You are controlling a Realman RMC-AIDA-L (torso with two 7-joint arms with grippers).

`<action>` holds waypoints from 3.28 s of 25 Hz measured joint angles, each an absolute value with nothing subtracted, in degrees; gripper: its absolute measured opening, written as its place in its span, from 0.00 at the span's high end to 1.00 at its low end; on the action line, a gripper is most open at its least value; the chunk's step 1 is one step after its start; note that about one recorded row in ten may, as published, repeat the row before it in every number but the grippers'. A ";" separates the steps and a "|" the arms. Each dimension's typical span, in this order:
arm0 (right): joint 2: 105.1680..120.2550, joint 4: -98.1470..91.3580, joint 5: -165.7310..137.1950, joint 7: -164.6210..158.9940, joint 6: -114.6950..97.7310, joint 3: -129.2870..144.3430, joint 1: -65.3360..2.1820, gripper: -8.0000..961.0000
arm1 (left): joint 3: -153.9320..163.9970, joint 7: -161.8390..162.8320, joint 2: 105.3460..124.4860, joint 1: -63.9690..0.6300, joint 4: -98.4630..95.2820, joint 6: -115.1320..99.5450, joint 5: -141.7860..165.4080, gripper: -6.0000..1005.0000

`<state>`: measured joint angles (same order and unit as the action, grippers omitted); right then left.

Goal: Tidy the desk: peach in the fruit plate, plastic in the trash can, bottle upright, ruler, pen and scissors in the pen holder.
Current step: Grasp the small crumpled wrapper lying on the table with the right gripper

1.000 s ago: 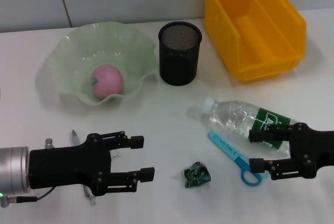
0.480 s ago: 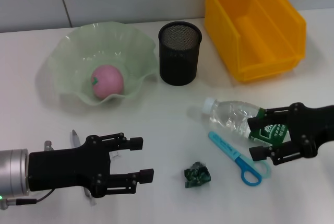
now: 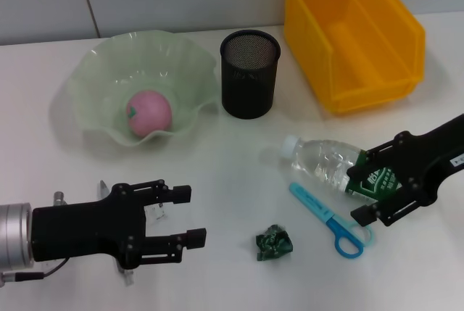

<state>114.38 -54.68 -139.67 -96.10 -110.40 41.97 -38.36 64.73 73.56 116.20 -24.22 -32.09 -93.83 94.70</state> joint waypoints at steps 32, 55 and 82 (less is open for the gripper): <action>119.19 -47.00 -135.70 -89.28 -93.33 64.46 -42.28 0.18 | 62.64 73.56 116.07 -24.25 -32.09 -93.80 94.87 0.23; 119.26 -40.96 -132.71 -85.56 -87.95 67.12 -42.96 0.20 | 62.59 73.45 116.40 -24.33 -32.13 -93.52 94.80 0.23; 119.43 -38.56 -131.91 -84.81 -87.49 67.06 -42.36 0.22 | 62.57 72.82 116.40 -24.04 -32.01 -94.23 94.67 0.23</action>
